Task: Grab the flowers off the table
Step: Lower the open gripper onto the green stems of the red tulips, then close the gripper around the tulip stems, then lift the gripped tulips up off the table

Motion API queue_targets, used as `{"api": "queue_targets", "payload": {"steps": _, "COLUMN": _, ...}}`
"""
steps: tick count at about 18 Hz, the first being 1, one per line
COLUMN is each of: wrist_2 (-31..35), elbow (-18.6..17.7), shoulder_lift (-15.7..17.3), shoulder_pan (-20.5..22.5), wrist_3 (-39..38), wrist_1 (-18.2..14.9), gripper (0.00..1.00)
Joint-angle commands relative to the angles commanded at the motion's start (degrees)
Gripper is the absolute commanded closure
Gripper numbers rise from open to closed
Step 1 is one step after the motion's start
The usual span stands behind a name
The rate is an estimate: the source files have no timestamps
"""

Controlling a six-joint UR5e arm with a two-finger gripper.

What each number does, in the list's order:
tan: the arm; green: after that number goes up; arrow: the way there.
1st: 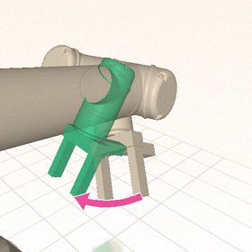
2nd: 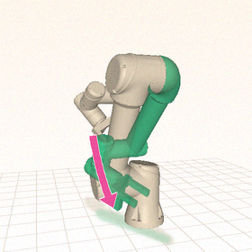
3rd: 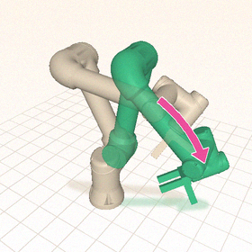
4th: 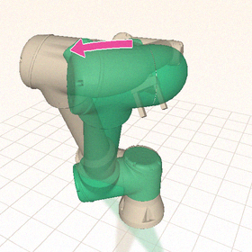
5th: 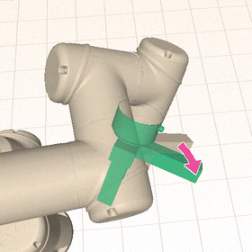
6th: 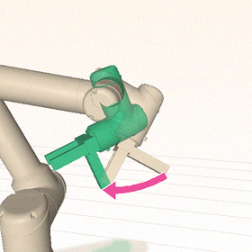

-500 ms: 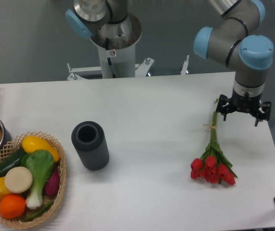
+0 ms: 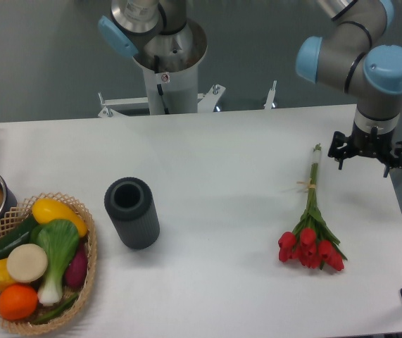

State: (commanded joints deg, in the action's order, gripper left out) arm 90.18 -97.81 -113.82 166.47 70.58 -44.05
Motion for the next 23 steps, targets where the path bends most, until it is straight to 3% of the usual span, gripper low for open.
{"api": "queue_targets", "payload": {"steps": 5, "wrist_2": 0.18, "elbow": -0.89, "shoulder_lift": -0.17, "shoulder_pan": -0.88, "wrist_3": 0.62, "wrist_1": -0.07, "gripper": 0.00}}
{"api": "queue_targets", "payload": {"steps": 9, "wrist_2": 0.35, "elbow": -2.12, "shoulder_lift": -0.88, "shoulder_pan": -4.04, "wrist_3": 0.00, "wrist_1": -0.07, "gripper": 0.00}}
{"api": "queue_targets", "payload": {"steps": 12, "wrist_2": 0.18, "elbow": -0.02, "shoulder_lift": -4.74, "shoulder_pan": -6.94, "wrist_3": -1.49, "wrist_1": 0.10, "gripper": 0.00}}
{"api": "queue_targets", "payload": {"steps": 19, "wrist_2": 0.09, "elbow": 1.83, "shoulder_lift": -7.90, "shoulder_pan": -10.72, "wrist_3": -3.96, "wrist_1": 0.37, "gripper": 0.02}}
{"api": "queue_targets", "payload": {"steps": 20, "wrist_2": 0.09, "elbow": 1.83, "shoulder_lift": -8.08, "shoulder_pan": -11.07, "wrist_3": -3.96, "wrist_1": 0.28, "gripper": 0.12}}
{"api": "queue_targets", "payload": {"steps": 22, "wrist_2": 0.09, "elbow": 1.83, "shoulder_lift": -8.61, "shoulder_pan": -11.16, "wrist_3": -3.96, "wrist_1": 0.28, "gripper": 0.64}}
{"api": "queue_targets", "payload": {"steps": 23, "wrist_2": 0.09, "elbow": 1.83, "shoulder_lift": -8.61, "shoulder_pan": -11.16, "wrist_3": -3.96, "wrist_1": 0.45, "gripper": 0.78}}
